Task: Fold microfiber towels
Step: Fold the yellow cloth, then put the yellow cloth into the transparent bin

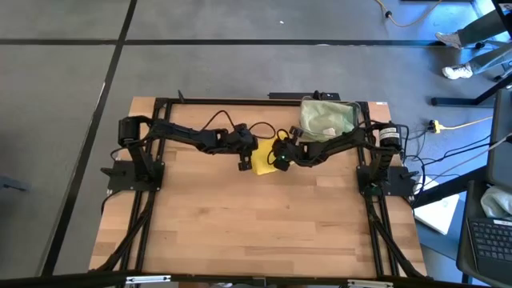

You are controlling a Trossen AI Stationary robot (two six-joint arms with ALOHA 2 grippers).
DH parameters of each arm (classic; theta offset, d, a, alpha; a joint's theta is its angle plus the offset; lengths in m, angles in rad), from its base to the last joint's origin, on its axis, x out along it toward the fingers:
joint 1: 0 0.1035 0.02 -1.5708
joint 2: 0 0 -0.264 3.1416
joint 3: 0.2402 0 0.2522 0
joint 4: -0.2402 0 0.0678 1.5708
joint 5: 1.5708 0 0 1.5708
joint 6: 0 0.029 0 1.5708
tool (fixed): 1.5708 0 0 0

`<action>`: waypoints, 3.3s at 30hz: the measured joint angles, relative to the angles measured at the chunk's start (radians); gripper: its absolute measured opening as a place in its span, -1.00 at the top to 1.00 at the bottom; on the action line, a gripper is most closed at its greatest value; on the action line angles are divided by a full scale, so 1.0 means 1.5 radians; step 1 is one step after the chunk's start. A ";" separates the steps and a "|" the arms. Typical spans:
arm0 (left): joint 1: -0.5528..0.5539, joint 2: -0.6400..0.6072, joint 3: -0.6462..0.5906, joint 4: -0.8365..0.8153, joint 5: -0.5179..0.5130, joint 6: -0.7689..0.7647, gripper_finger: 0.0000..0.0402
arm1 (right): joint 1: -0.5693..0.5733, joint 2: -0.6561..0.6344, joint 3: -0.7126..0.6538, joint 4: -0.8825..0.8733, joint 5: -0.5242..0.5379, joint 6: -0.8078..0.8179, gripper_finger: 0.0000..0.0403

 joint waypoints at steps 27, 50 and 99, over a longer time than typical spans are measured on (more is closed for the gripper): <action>-0.041 0.032 -0.060 -0.019 -0.012 -0.058 0.89 | 0.071 -0.149 0.001 -0.053 0.009 -0.143 0.11; -0.052 0.032 -0.062 -0.001 -0.001 -0.063 0.89 | 0.107 -0.011 0.003 -0.073 -0.043 -0.215 0.12; -0.187 -0.331 -0.062 -0.325 -0.149 -0.093 0.89 | -0.016 -0.055 0.503 -0.712 -0.261 -0.087 0.98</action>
